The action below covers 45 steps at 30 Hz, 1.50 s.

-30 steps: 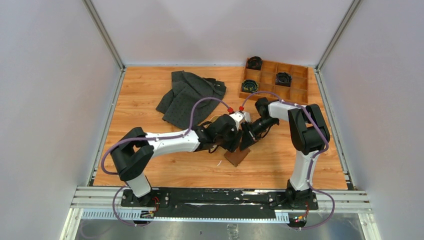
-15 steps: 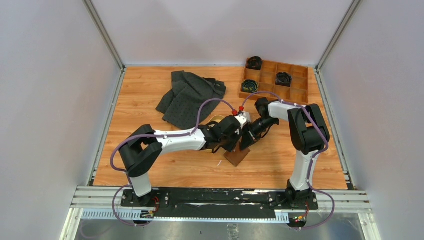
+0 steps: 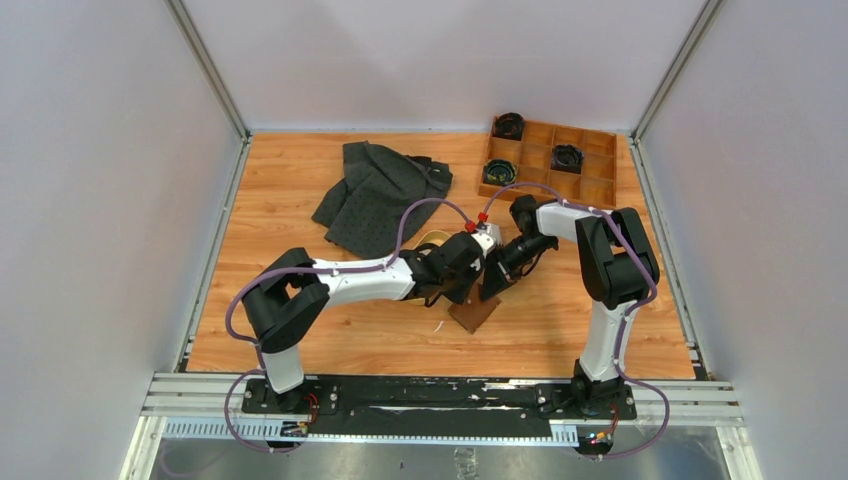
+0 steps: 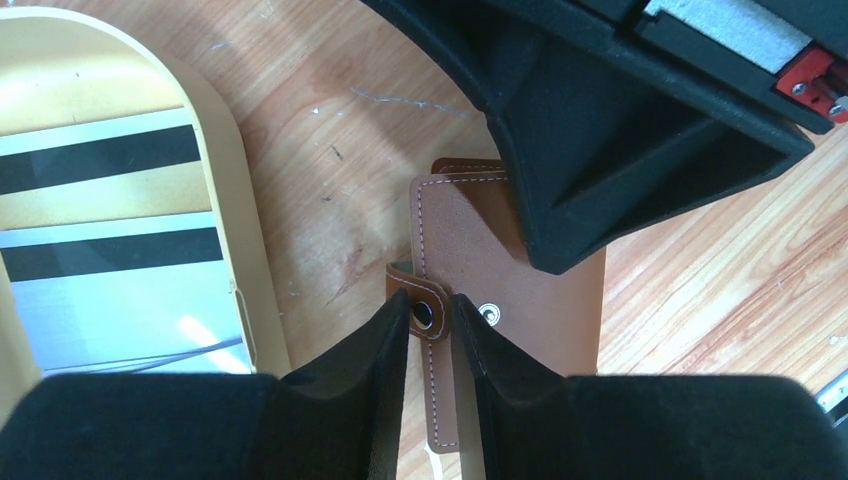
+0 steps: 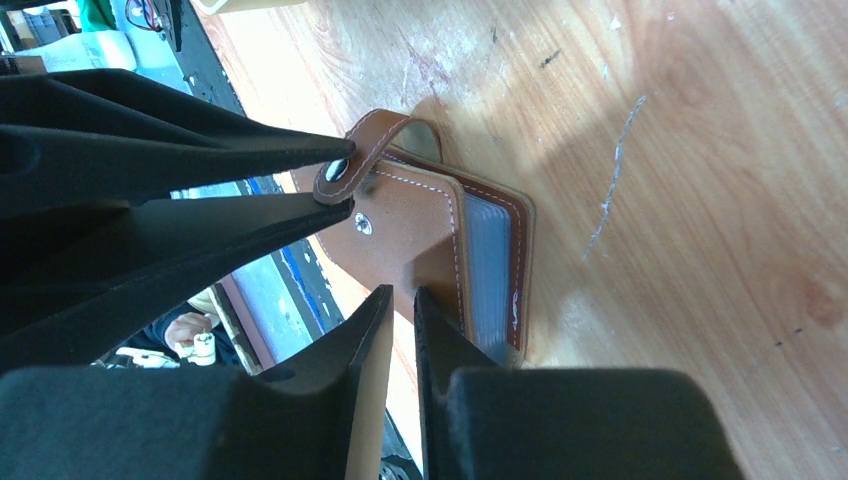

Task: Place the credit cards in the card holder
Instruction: Close the card holder at the center of the board.

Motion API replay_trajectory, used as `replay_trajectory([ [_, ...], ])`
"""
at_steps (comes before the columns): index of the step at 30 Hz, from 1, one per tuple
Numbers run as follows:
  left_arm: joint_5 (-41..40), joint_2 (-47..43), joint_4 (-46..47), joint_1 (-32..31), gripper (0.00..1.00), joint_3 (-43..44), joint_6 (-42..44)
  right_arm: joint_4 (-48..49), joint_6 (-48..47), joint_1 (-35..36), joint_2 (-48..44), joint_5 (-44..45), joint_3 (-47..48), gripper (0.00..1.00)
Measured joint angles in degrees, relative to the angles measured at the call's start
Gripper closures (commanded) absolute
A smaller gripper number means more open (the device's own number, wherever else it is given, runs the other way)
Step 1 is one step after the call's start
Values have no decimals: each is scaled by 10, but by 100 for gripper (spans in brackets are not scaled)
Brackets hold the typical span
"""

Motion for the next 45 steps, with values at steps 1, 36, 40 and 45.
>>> replay_trajectory([
  [1, 0, 1, 0, 0, 79, 0, 0, 0, 0, 0, 0, 0, 0, 81],
  [36, 40, -2, -3, 13, 100, 4, -3, -8, 8, 0, 7, -6, 7, 83],
  [40, 43, -2, -6, 13, 100, 3, -4, -9, 3, 3, 23, -43, 12, 83],
  [45, 53, -2, 0, 13, 100, -2, -4, -3, 2, 9, 41, -81, 20, 82],
])
